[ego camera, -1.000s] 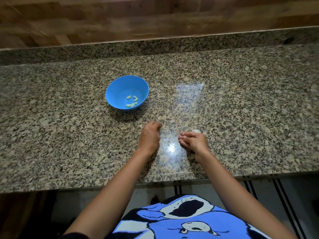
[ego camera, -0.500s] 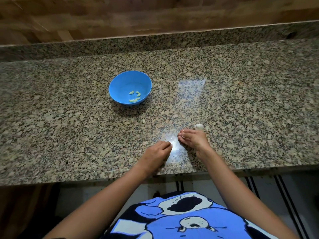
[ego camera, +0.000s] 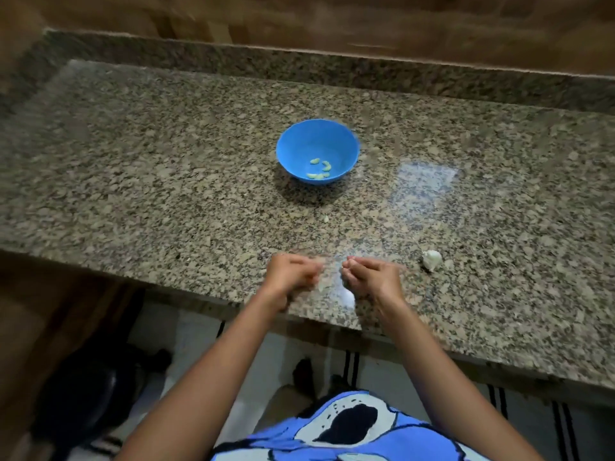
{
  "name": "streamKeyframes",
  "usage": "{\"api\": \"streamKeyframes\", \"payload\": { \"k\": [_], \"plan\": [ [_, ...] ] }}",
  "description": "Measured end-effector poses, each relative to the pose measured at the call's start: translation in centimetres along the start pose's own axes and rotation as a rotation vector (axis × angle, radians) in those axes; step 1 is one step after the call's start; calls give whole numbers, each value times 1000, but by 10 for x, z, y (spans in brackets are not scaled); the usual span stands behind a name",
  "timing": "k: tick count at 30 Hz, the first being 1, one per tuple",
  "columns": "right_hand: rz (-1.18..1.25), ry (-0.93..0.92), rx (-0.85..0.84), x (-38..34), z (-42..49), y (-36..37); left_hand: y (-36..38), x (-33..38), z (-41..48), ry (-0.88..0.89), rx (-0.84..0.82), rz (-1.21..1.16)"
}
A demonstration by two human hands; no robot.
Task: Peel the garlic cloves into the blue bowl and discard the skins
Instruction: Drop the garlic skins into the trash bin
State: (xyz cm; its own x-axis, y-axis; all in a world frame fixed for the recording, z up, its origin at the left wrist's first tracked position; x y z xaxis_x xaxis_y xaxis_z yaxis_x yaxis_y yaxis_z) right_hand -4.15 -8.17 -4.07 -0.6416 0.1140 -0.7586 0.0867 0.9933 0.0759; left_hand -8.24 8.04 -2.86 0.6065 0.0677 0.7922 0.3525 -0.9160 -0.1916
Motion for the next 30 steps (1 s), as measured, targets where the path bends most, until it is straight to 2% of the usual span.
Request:
{"api": "streamKeyframes", "payload": {
  "k": [1, 2, 4, 10, 14, 19, 24, 30],
  "plan": [
    [-37, -5, -67, -1, -4, 17, -17, -5, -1, -150, -16, -319],
    [-66, -4, -144, 0, -9, 38, -36, -11, -3, -221, 3, -562],
    [-114, 29, -282, 10, -22, 84, -77, -28, -9, -271, 97, -875],
    [-298, 146, -648, 87, -80, 226, -193, -104, -58, -241, 430, -1312],
    [-479, 223, -851, 160, -137, 305, -280, -166, -103, -180, 713, -1493],
    [-618, 225, -974, 232, -197, 387, -381, -240, -148, -93, 948, -1628],
    [-660, 220, -959, 262, -218, 440, -440, -280, -167, -85, 1031, -1662],
    [-667, 284, -893, 284, -215, 495, -489, -292, -148, -91, 1007, -1693]
  ]
}}
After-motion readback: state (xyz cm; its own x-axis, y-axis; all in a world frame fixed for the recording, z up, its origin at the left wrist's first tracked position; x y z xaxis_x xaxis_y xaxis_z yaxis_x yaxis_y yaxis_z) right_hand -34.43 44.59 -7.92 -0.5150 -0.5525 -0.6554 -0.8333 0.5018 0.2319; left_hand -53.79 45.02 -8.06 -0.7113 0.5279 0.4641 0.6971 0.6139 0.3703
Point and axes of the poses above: each hand's wrist, its own z-axis towards the middle knuckle, its own y-axis out of the palm, x = y × z, the point moved 7 cm from there along z, towards the middle knuckle, and after that the axes turned 6 degrees about x, right-handed, at the moved point
